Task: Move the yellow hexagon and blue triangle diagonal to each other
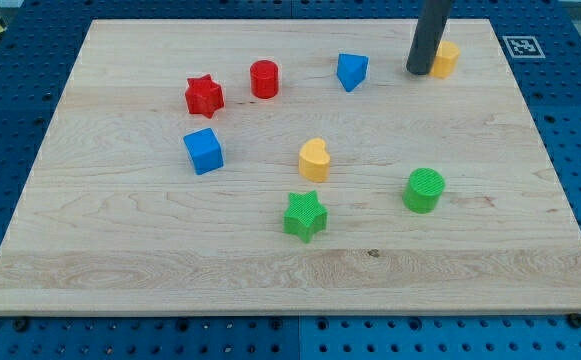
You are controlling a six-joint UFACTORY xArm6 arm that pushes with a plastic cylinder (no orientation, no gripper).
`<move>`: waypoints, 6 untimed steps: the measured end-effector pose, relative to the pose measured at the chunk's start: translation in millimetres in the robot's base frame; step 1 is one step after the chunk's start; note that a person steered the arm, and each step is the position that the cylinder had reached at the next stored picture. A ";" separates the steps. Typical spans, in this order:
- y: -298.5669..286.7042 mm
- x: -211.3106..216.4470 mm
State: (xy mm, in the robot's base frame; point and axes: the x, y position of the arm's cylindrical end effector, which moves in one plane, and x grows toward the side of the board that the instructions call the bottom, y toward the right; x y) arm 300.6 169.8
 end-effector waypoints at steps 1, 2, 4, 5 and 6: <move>-0.5 0.0; -54.0 0.1; -63.4 -0.4; -53.1 -50.9; -48.0 -66.4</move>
State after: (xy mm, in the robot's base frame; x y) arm 234.2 121.7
